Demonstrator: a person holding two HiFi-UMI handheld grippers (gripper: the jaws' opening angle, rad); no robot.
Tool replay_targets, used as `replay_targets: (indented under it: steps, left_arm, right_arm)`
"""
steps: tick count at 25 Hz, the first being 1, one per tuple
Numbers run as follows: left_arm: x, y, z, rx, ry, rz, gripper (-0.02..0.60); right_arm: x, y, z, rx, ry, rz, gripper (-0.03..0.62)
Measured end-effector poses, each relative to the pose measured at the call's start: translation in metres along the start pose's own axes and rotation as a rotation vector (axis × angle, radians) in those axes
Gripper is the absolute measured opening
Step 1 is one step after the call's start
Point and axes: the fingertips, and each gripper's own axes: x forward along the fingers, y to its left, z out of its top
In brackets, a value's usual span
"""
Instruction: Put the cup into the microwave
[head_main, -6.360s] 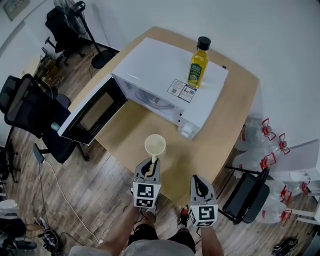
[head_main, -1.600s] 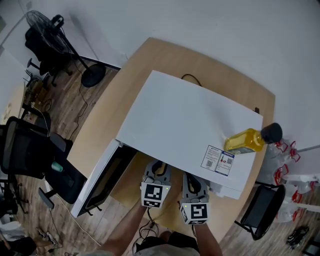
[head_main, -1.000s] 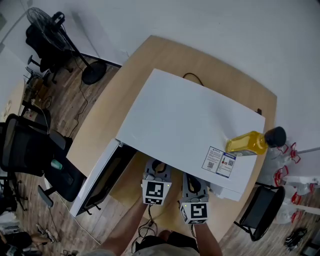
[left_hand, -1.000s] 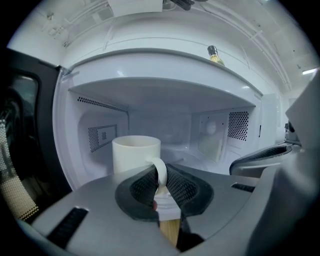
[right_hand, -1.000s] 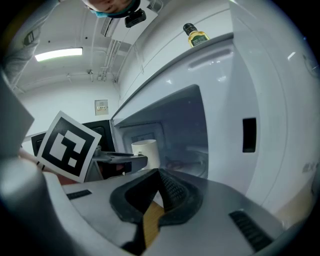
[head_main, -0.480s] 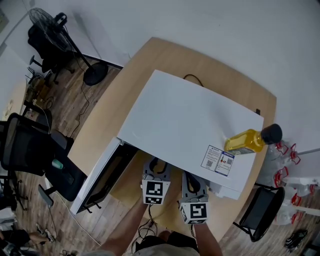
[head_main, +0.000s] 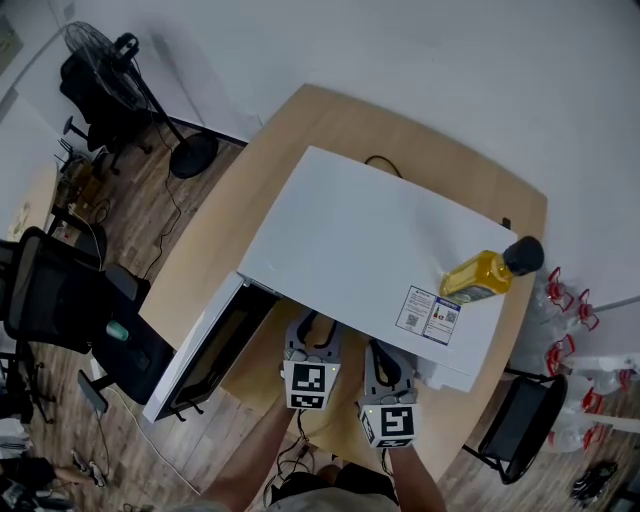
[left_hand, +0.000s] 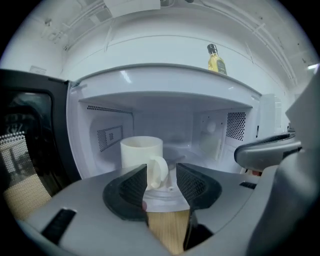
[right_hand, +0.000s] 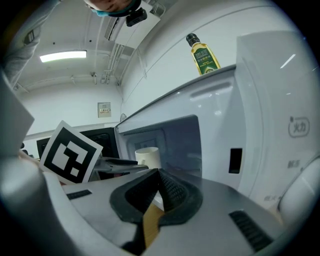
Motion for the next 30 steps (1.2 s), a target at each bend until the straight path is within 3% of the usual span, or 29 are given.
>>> replay_targets:
  steps: [12,30]
  left_arm:
    - [-0.049,-0.011,0.028,0.009,-0.037,0.009,0.193]
    - [-0.186,-0.048,0.065,0.047,-0.129,0.025,0.152]
  right_arm:
    - [-0.033,0.012,0.033,-0.05,-0.058,0.016,0.018]
    - [-0.127,0.035,0.084,-0.129,-0.17,0.034,0.018]
